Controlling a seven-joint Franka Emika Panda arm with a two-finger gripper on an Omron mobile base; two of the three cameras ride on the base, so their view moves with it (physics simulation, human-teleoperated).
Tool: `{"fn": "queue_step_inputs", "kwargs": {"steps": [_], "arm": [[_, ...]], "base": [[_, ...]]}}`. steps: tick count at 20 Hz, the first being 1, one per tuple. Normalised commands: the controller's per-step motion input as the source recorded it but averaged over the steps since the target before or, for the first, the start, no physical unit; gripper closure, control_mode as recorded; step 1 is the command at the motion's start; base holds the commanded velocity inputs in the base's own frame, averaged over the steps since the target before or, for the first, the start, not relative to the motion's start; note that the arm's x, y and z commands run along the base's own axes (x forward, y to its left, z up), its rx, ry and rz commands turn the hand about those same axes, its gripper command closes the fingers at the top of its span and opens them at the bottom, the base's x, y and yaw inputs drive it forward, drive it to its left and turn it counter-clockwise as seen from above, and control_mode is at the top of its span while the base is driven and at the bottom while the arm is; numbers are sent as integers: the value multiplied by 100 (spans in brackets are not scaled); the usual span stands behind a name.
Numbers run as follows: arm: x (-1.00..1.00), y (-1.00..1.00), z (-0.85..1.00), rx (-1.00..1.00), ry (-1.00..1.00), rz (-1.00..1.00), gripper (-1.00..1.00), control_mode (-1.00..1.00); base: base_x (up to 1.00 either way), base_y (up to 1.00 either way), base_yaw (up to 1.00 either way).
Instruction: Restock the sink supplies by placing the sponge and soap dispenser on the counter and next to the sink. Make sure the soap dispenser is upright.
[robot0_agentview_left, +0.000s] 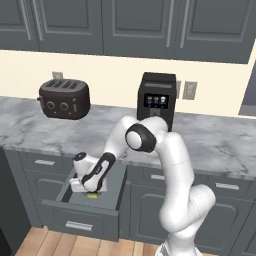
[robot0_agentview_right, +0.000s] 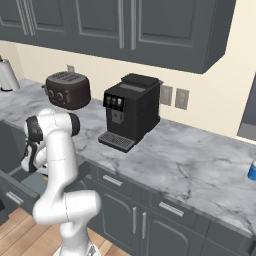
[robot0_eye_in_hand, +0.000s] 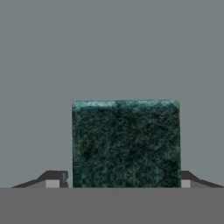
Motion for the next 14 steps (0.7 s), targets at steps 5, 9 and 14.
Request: {"fn": "queue_step_inputs", "kwargs": {"steps": [5, 9, 14], "arm": [[-7, 0, -2, 0, -3, 0, 100, -100], [-80, 0, 61, 0, -12, 0, 100, -100], [-92, -15, 98, 0, -11, -8, 100, -100]], "base": [[0, 0, 0], [0, 0, 0], [0, 0, 0]]}}
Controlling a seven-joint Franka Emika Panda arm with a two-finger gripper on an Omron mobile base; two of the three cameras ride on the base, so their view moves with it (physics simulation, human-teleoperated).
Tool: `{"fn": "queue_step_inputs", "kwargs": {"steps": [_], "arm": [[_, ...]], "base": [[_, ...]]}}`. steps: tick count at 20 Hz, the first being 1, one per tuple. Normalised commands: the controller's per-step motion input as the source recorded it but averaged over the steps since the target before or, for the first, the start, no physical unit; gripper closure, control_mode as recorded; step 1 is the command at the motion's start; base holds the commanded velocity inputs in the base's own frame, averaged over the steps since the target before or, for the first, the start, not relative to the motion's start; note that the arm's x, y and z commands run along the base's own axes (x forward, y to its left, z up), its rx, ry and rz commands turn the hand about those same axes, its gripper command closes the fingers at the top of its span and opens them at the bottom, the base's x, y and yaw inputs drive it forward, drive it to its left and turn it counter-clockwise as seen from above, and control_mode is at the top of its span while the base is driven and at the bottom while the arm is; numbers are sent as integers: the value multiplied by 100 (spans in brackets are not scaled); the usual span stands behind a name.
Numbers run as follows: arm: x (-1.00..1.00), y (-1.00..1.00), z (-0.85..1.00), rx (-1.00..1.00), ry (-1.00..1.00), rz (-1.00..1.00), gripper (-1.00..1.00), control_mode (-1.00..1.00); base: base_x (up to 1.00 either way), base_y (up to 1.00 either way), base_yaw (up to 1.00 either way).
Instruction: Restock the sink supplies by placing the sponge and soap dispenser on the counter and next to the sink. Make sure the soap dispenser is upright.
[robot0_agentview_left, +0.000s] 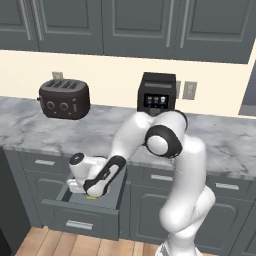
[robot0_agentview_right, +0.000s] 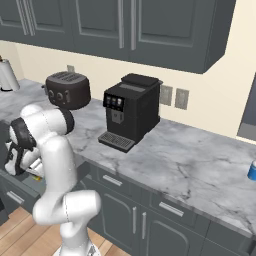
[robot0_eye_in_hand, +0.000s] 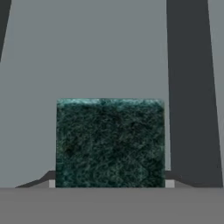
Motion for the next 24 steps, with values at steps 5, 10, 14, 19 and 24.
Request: {"fn": "queue_step_inputs", "kwargs": {"steps": [5, 10, 14, 19, 24], "arm": [[-45, -30, 100, 3, 0, -12, 100, -100], [-4, -28, 100, 2, 0, -13, 100, -100], [-3, -28, 100, 2, 2, -12, 100, -100], [-26, -71, 76, 5, 1, -16, 100, -100], [-41, -98, 24, 11, 2, -21, 100, -100]], "base": [[0, 0, 0], [0, 0, 0], [0, 0, 0], [0, 0, 0], [0, 0, 0]]}}
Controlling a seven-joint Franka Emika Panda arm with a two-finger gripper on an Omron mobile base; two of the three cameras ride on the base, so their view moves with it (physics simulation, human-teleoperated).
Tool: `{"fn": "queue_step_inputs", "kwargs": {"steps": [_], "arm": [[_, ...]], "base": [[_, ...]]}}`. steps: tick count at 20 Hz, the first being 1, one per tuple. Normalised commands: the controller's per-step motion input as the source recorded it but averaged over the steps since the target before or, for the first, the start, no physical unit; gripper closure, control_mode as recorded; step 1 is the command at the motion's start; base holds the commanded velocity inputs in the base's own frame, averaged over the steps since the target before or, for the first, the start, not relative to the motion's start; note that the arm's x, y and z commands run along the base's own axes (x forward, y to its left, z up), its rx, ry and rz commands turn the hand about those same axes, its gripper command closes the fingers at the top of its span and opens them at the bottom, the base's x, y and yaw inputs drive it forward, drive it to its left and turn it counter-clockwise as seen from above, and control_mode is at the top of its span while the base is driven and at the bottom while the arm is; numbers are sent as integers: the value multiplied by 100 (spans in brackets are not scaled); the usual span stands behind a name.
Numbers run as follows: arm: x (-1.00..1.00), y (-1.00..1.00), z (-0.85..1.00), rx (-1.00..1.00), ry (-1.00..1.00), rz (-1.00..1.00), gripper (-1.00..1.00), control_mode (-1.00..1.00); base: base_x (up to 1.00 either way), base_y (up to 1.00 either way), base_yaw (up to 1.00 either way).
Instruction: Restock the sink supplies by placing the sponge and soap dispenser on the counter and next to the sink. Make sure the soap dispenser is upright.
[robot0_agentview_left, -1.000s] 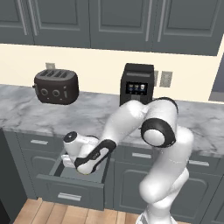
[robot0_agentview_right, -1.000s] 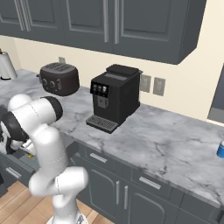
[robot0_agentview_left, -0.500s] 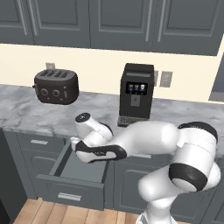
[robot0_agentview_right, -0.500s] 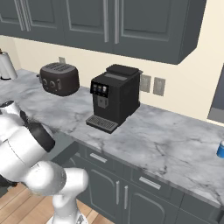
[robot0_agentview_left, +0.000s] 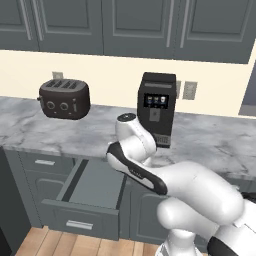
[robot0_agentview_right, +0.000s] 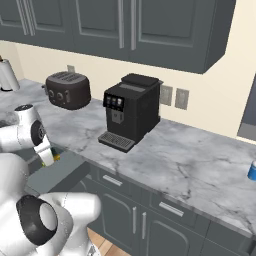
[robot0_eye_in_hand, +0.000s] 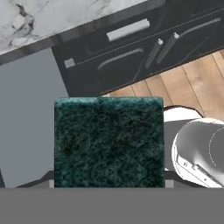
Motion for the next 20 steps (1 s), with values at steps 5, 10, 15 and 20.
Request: {"fn": "queue_step_inputs", "kwargs": {"steps": [5, 10, 15, 20], "arm": [[-19, -74, 2, 9, 9, -24, 100, -100], [2, -2, -7, 0, 9, -5, 100, -100], [-6, -3, -7, 0, 0, -9, 100, 100], [0, 0, 0, 0, 0, 0, 100, 100]], "base": [[0, 0, 0], [0, 0, 0], [-10, -9, -9], [-36, -76, -63]]}}
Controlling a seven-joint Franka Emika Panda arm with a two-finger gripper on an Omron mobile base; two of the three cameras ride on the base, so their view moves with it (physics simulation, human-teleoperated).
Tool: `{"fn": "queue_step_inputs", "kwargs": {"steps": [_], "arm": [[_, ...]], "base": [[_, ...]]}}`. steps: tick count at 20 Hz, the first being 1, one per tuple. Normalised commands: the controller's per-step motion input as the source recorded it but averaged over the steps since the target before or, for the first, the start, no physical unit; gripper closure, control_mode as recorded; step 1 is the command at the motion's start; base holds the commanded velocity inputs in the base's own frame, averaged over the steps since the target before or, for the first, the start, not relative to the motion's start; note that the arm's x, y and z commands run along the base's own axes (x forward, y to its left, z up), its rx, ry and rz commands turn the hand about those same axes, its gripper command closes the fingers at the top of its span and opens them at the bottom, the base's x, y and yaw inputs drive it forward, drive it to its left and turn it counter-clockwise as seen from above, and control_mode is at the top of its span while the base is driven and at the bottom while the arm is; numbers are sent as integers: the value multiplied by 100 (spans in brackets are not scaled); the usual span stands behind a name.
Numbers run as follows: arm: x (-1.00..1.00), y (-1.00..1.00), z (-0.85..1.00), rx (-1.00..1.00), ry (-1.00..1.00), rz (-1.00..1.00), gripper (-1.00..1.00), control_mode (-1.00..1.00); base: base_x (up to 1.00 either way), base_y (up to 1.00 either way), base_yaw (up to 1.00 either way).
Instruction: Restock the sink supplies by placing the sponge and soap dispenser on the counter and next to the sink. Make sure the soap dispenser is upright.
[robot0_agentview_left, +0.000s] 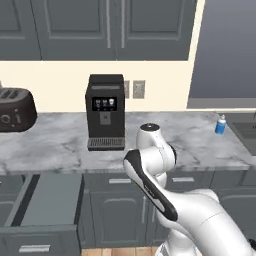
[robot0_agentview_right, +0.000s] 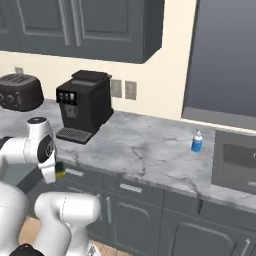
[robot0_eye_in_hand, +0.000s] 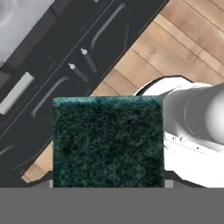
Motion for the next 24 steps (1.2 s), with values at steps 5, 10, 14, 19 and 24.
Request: {"fn": "queue_step_inputs", "kwargs": {"steps": [5, 10, 14, 19, 24], "arm": [[0, 0, 0, 0, 0, 0, 100, 100], [0, 0, 0, 0, 0, 0, 100, 100], [0, 0, 0, 0, 0, 0, 100, 100], [0, 0, 0, 0, 0, 0, 100, 100], [69, -45, 0, 5, 6, 2, 100, -100]], "base": [[-6, -100, -53], [34, -90, -12], [50, -42, 12], [33, -39, 9], [0, 0, 0]]}}
